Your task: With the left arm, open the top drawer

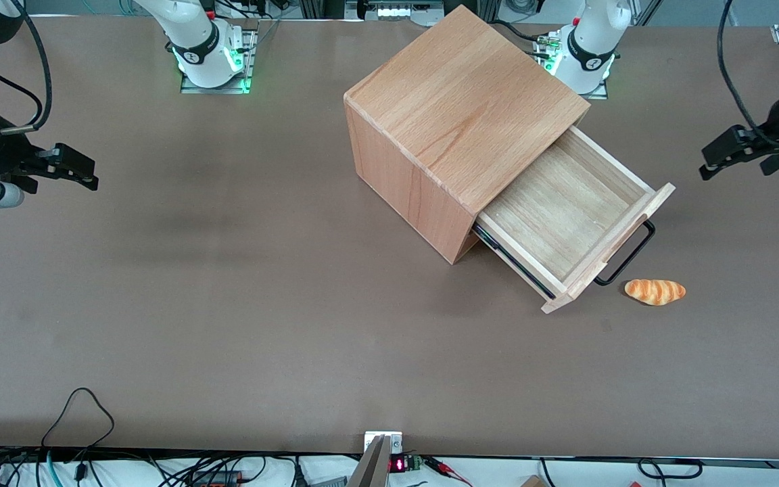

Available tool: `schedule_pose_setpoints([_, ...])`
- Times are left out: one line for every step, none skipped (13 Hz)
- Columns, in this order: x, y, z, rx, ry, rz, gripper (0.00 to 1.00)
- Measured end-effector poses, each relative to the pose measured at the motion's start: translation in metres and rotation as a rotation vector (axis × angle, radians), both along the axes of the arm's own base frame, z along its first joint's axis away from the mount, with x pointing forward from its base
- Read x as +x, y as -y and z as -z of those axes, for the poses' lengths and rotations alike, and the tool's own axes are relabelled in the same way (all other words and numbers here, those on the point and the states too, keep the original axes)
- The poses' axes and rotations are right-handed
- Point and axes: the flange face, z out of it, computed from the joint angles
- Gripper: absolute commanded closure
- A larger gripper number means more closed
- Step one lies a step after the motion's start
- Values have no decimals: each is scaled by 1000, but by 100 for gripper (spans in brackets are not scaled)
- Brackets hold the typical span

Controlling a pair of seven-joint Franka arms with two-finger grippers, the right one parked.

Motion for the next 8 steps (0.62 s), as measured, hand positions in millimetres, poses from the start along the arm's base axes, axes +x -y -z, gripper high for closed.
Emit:
schedule_pose_setpoints([1, 4, 1, 0, -3, 7, 0])
schedule_pose_setpoints([1, 5, 2, 0, -6, 9, 0])
schedule_pose_setpoints([1, 5, 3, 0, -8, 8, 0])
schedule_pose_setpoints([1, 5, 3, -3, -10, 8, 0])
schedule_pose_setpoints([0, 5, 3, -6, -15, 7, 0])
schedule_pose_setpoints([-1, 5, 4, -7, -21, 7, 0])
schedule_pose_setpoints([-1, 5, 4, -7, -24, 7, 0])
schedule_pose_setpoints([-1, 4, 4, -7, -24, 7, 0])
